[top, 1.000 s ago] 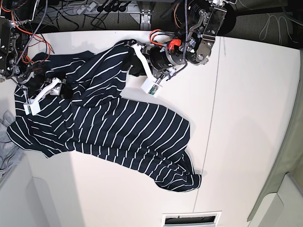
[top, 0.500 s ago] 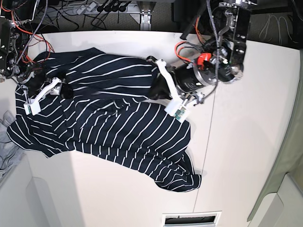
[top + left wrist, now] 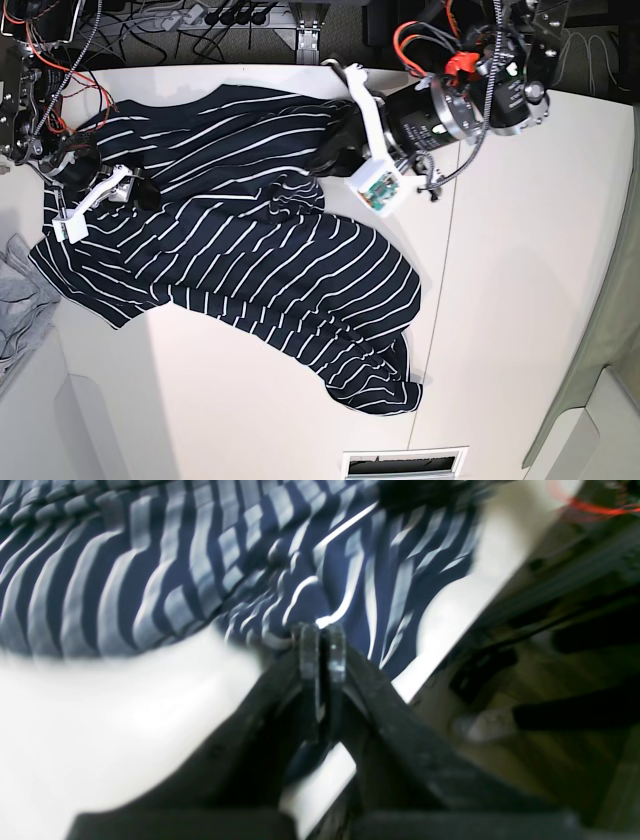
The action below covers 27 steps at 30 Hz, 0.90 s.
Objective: Layout the t-shirt on the table in an organized manner, then fold the t-shirt properly
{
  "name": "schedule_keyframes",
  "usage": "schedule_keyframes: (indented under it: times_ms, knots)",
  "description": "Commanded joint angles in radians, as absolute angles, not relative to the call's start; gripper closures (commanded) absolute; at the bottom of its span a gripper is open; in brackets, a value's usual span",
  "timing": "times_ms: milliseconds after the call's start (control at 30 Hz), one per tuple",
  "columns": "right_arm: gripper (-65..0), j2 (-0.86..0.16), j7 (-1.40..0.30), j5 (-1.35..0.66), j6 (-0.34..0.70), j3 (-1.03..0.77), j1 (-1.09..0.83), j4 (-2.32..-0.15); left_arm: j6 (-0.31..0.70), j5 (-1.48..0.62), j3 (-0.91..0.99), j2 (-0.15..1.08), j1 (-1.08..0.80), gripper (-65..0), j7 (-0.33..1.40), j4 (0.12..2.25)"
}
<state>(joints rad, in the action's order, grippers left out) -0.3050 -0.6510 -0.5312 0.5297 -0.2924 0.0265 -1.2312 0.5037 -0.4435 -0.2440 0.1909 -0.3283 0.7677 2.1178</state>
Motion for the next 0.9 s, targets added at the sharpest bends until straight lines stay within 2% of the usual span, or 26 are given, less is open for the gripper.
schedule_keyframes:
  times_ms: [0, 100, 167, 300, 567, 733, 867]
  knots:
    - [-43.2, -0.321, -0.649, -0.516, 0.528, -0.297, 0.036, -1.240, 0.501, -0.418, -0.261, 0.169, -0.311, -4.8, 0.744, 2.101]
    - [-43.2, -0.321, -0.649, -0.504, 0.528, -0.297, 0.036, -1.240, 0.496, -0.371, -0.296, 0.097, -0.266, -24.2, 0.715, 1.960]
    - [-43.2, -0.321, -0.648, -0.506, 0.528, -0.297, 0.036, -1.240, 0.492, -0.382, -0.303, 0.059, -0.229, -31.3, 0.701, 1.847]
    - [-43.2, -0.321, -0.646, -0.517, 0.528, -0.297, 0.039, -1.240, 0.495, -0.443, -0.302, 0.027, -0.174, -32.0, 0.751, 1.712]
    - [-43.2, -0.321, -0.647, -0.513, 0.528, -0.297, 0.036, -1.240, 0.521, -0.520, -0.107, 0.084, -0.175, -32.0, 0.754, 1.856]
    - [-43.2, -0.321, -0.647, -0.513, 0.528, -0.297, 0.036, -1.240, 0.526, -0.520, -0.058, 0.137, -0.213, -32.0, 0.768, 1.818]
    - [-43.2, -0.321, -0.643, -0.515, 0.528, -0.297, 0.039, -1.240, 0.577, -0.554, -0.059, 0.139, -0.257, -32.0, 0.768, 1.739]
